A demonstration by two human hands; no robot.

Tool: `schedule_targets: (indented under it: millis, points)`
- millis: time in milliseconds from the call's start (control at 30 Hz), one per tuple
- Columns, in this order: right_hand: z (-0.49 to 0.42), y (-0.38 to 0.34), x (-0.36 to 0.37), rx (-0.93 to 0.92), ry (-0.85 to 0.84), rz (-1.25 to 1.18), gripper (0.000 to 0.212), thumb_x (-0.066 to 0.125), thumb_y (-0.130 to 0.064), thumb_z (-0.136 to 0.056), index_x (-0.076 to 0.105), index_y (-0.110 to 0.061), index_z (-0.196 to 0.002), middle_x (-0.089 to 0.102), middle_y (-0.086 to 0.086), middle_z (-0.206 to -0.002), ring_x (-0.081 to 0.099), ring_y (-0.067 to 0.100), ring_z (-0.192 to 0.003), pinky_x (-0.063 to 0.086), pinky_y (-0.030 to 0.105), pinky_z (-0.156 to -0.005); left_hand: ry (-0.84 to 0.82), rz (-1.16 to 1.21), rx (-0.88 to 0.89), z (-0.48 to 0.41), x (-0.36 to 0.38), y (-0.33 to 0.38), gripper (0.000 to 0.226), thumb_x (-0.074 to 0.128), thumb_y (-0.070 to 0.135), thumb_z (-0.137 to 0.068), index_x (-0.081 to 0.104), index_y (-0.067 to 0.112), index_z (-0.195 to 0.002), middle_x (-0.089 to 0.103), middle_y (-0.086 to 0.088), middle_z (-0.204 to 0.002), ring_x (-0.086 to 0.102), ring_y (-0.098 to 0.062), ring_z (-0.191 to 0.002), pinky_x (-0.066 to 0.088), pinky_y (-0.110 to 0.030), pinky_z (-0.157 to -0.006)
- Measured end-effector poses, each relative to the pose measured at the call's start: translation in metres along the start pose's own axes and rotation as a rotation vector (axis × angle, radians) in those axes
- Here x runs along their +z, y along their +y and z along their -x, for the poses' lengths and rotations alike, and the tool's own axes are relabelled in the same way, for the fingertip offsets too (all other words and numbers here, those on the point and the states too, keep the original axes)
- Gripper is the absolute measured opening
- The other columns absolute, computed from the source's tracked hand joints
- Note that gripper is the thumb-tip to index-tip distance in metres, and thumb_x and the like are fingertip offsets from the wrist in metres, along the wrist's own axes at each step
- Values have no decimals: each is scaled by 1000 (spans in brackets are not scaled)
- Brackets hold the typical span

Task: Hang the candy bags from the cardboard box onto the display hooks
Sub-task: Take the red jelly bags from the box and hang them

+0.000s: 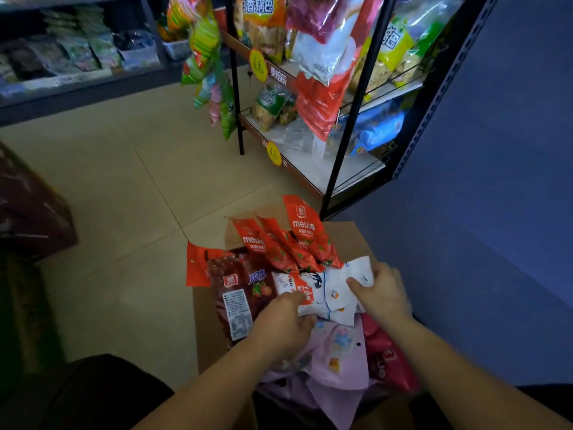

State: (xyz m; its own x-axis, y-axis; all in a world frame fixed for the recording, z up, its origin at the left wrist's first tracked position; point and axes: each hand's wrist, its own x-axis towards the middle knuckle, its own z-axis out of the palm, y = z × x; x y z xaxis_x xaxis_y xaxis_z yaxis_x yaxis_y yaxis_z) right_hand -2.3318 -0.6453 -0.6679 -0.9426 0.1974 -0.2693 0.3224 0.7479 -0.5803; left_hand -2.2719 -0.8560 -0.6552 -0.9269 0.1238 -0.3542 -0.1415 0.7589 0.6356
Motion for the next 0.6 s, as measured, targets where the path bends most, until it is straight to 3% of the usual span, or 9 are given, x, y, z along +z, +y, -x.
schedule_targets:
  millis: [67, 133, 233, 333, 433, 533, 600]
  points:
    - [-1, -26, 0, -149, 55, 87, 59, 74, -47, -85, 57, -18, -134, 54, 6, -132, 55, 27, -120, 52, 43, -91, 32, 21, 42, -3, -15, 4, 47, 62, 41, -96, 58, 20, -137, 61, 0, -139, 56, -22, -129, 48, -34, -106]
    - [-5, -62, -5, -312, -51, 39, 50, 72, -48, -89, 61, -24, -131, 60, -1, -126, 60, 21, -118, 53, 41, -94, 88, 18, 101, -11, -43, 0, 47, 63, 39, -97, 58, 19, -138, 61, 1, -140, 56, -18, -129, 46, -31, -107]
    - [-13, -104, -8, -376, -244, -74, 47, 76, -38, -90, 62, -23, -132, 63, -7, -116, 65, 17, -113, 51, 31, -92, 219, -75, 100, -21, -91, -22, 37, 62, 33, -95, 64, 18, -130, 67, -1, -129, 64, -21, -115, 51, -34, -100]
    - [-27, -124, -1, -374, -106, -87, 84, 79, -49, -84, 42, -18, -153, 51, 4, -145, 52, 23, -134, 45, 35, -106, 418, -161, -15, -27, -115, -50, 40, 61, 33, -91, 64, 24, -129, 64, -2, -130, 58, -27, -123, 49, -36, -101]
    - [-46, -129, 17, -279, -100, -86, 126, 81, -69, -70, 12, -23, -165, 24, 6, -169, 30, 28, -153, 33, 52, -122, 392, -168, -311, -33, -122, -69, 62, 62, 45, -90, 47, 22, -147, 44, -14, -151, 42, -34, -141, 40, -45, -114]
    - [-64, -125, 40, -184, -239, -324, 153, 89, -79, -46, 3, -33, -163, 34, 2, -166, 38, 25, -150, 37, 53, -121, 331, -57, -379, -37, -126, -78, 69, 64, 47, -89, 43, 19, -149, 51, -11, -143, 53, -32, -129, 49, -43, -106]
    - [-70, -127, 51, -158, -302, -387, 152, 96, -71, -41, 15, -29, -163, 46, -1, -158, 48, 23, -143, 43, 50, -117, 387, -16, -303, -38, -127, -72, 60, 65, 38, -91, 48, 19, -145, 59, -6, -139, 56, -27, -127, 49, -37, -100]
